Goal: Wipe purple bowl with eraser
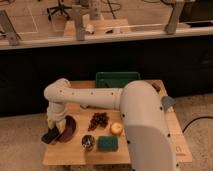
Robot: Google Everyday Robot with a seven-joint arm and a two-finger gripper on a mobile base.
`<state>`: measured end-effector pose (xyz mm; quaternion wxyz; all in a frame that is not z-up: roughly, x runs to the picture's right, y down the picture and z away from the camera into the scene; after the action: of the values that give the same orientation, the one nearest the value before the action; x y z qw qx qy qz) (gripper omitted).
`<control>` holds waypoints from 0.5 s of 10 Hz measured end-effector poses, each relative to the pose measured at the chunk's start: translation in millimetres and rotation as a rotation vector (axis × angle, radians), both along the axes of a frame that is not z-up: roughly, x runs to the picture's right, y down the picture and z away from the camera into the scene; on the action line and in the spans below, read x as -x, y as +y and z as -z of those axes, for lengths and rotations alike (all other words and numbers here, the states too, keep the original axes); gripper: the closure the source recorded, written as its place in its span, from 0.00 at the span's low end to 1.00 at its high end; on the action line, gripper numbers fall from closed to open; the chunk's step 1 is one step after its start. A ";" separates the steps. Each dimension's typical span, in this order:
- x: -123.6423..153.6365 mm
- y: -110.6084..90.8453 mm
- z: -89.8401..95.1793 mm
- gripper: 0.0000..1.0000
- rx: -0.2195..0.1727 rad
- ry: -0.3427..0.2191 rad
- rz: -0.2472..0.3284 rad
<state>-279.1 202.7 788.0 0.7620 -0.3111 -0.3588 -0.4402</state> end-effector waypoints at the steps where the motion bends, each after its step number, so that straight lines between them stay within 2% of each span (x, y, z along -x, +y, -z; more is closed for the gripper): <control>1: 0.1 -6.5 -6.9 0.85 -0.010 0.007 -0.005; 5: -12.5 -21.4 -26.8 0.85 -0.034 0.060 -0.042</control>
<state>-266.6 181.2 814.8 0.7868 -0.3035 -0.3345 -0.4207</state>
